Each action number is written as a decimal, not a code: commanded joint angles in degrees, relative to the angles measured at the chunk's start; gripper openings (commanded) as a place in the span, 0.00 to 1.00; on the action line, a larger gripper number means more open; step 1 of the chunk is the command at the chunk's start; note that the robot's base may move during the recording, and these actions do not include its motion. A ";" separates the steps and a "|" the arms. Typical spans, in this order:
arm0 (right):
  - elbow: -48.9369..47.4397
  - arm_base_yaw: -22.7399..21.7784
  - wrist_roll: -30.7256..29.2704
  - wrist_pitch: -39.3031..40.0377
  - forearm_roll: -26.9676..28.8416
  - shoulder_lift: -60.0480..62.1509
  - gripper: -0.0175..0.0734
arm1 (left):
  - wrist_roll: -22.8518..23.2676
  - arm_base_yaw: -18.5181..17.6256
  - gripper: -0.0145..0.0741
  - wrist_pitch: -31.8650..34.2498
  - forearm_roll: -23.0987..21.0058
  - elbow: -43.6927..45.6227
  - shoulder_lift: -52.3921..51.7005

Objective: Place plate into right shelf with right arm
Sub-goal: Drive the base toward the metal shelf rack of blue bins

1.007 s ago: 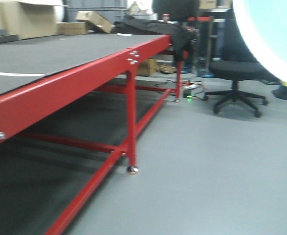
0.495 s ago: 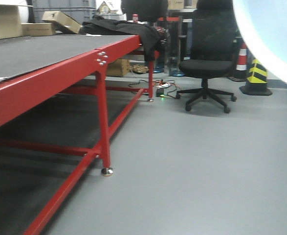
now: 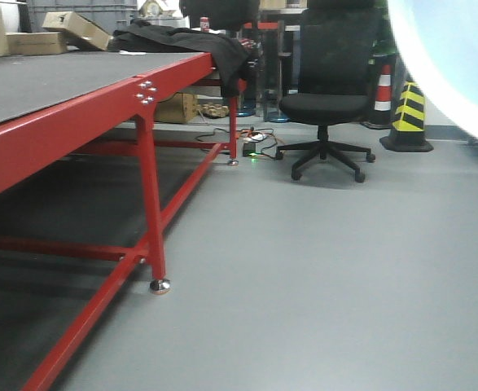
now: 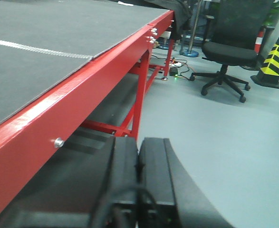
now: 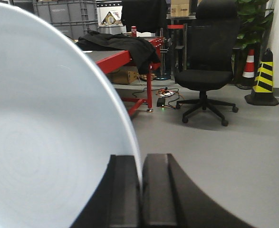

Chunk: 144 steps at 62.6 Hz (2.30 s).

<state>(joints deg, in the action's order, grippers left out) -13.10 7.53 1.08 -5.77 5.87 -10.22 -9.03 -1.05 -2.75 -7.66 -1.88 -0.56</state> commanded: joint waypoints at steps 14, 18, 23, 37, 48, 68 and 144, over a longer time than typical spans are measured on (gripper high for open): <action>-1.75 -0.29 -0.17 5.77 0.15 -0.57 0.26 | 0.40 -0.11 0.02 5.16 -0.47 -0.59 -0.59; -1.75 -0.29 -0.17 5.77 0.15 -0.57 0.26 | 0.40 -0.11 0.02 5.16 -0.47 -0.59 -0.59; -1.75 -0.29 -0.17 5.77 0.15 -0.57 0.26 | 0.40 -0.11 0.02 5.16 -0.47 -0.59 -0.59; -1.75 -0.29 -0.17 5.77 0.15 -0.57 0.26 | 0.40 -0.11 0.02 5.16 -0.47 -0.59 -0.59; -1.75 -0.29 -0.17 5.77 0.15 -0.57 0.26 | 0.40 -0.11 0.02 5.16 -0.47 -0.59 -0.59; -1.75 -0.29 -0.17 5.77 0.15 -0.57 0.26 | 0.40 -0.11 0.02 5.16 -0.47 -0.59 -0.59; -1.75 -0.29 -0.17 5.77 0.15 -0.57 0.26 | 0.40 -0.11 0.02 5.16 -0.47 -0.59 -0.59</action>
<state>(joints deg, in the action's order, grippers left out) -13.10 7.53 1.00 -5.77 5.87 -10.22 -9.03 -1.05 -2.75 -7.66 -1.88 -0.56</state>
